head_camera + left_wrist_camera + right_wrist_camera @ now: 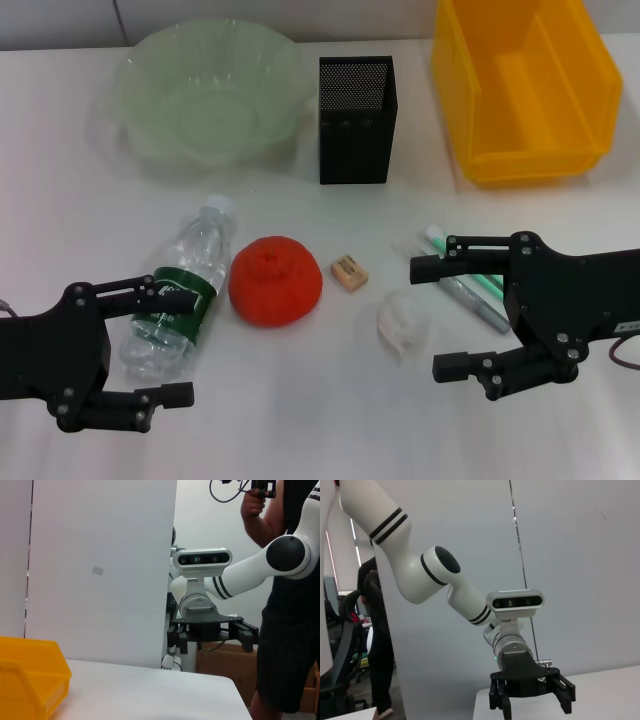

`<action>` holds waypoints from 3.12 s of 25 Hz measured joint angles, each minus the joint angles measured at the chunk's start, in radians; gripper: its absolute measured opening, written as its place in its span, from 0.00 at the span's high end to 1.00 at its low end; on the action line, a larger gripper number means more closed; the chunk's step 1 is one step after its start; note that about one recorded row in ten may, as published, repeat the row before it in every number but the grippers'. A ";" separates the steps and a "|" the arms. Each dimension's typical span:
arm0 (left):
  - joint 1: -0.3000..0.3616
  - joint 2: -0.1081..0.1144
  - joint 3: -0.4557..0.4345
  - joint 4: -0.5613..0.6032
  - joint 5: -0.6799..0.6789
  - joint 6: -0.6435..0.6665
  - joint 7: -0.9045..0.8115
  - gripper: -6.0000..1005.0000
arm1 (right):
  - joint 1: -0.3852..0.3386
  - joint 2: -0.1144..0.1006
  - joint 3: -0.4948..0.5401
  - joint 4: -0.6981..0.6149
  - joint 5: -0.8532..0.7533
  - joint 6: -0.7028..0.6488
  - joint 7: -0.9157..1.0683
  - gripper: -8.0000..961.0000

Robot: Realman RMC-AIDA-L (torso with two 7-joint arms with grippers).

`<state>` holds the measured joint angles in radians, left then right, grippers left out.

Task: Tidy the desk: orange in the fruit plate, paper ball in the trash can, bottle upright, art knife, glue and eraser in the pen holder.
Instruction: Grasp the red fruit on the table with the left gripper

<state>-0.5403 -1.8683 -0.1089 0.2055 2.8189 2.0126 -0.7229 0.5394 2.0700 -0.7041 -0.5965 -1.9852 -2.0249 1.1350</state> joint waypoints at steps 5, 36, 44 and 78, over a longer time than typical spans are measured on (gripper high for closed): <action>-0.001 0.000 -0.004 0.000 0.000 0.000 0.000 0.20 | -0.005 0.002 0.002 0.000 0.003 0.002 0.000 0.13; -0.258 -0.204 0.837 0.641 -0.481 -0.232 -0.765 0.28 | -0.193 -0.014 0.263 0.007 0.003 0.007 -0.024 0.13; -0.249 -0.209 1.089 0.636 -0.481 -0.430 -0.824 0.30 | -0.202 -0.011 0.260 0.034 0.002 0.013 -0.036 0.13; -0.196 -0.206 1.259 0.661 -0.541 -0.548 -0.836 0.98 | -0.194 -0.017 0.264 0.067 0.006 0.054 -0.047 0.13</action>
<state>-0.7361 -2.0747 1.1499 0.8665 2.2778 1.4649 -1.5585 0.3451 2.0534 -0.4396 -0.5293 -1.9796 -1.9705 1.0876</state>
